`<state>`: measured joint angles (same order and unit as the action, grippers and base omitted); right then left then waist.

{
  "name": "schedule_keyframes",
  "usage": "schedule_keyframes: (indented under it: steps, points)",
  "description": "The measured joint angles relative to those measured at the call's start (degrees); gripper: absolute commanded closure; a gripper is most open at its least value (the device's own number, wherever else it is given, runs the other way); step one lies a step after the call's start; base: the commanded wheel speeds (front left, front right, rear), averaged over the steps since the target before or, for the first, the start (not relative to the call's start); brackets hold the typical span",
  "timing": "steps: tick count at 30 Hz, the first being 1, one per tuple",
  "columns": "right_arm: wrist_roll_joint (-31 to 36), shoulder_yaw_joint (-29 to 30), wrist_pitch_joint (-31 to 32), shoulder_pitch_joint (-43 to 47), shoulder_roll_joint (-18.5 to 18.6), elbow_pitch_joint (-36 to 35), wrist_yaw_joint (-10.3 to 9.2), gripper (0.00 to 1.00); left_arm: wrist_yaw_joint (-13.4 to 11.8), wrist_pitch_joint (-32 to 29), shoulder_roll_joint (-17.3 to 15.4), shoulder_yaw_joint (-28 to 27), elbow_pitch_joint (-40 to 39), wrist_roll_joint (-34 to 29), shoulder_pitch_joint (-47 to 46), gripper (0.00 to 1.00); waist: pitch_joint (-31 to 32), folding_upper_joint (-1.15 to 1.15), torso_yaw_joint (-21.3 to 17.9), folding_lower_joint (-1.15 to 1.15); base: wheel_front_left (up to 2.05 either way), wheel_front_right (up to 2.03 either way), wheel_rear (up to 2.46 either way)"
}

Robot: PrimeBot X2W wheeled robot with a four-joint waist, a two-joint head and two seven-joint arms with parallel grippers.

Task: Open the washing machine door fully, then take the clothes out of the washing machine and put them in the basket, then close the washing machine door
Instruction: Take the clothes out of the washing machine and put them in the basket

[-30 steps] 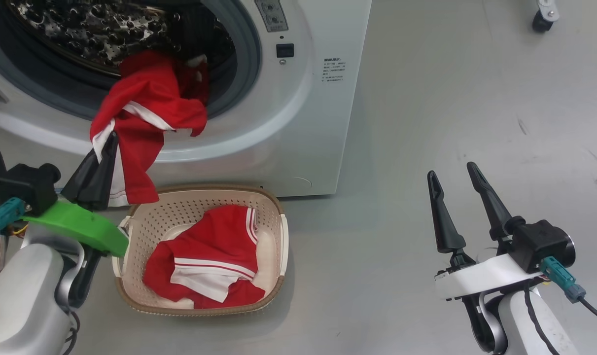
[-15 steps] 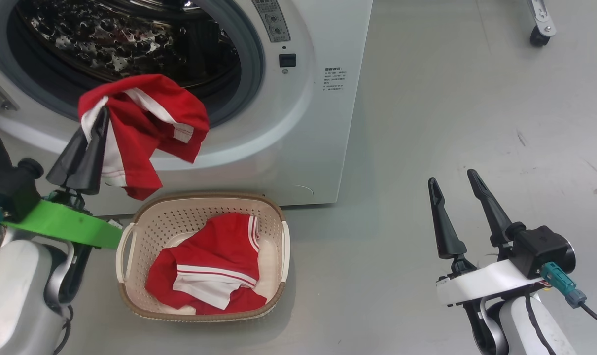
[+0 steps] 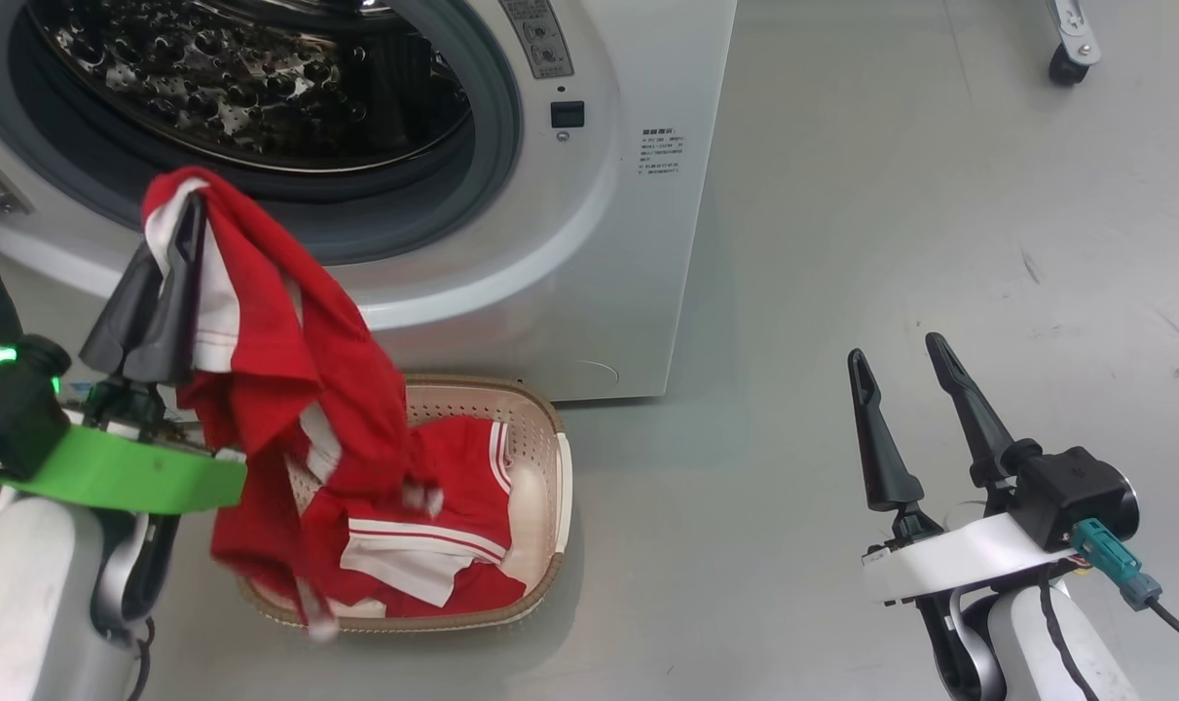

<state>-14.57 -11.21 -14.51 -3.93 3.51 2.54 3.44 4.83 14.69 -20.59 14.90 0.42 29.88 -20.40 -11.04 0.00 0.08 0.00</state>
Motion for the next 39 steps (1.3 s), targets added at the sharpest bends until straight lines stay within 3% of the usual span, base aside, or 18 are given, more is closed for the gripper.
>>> schedule_keyframes:
  steps: [15, 39]
  points:
    - [0.0, -0.4, 0.0, 0.0, -0.2, -0.6, 0.12, 0.0, 0.6, 0.0, -0.3, 4.2, 4.4, -0.5, 7.4, 1.0, -2.3, 0.0, -1.1, 0.0, 0.0, 0.0, 0.0]
    - [0.6, -1.6, 0.0, -3.3, -0.4, -2.5, 0.2, 0.0, 1.8, -2.6, -2.2, 6.9, 16.1, -0.5, 3.7, 1.0, -11.6, 0.0, -4.4, 0.0, 0.0, 0.0, 0.0]
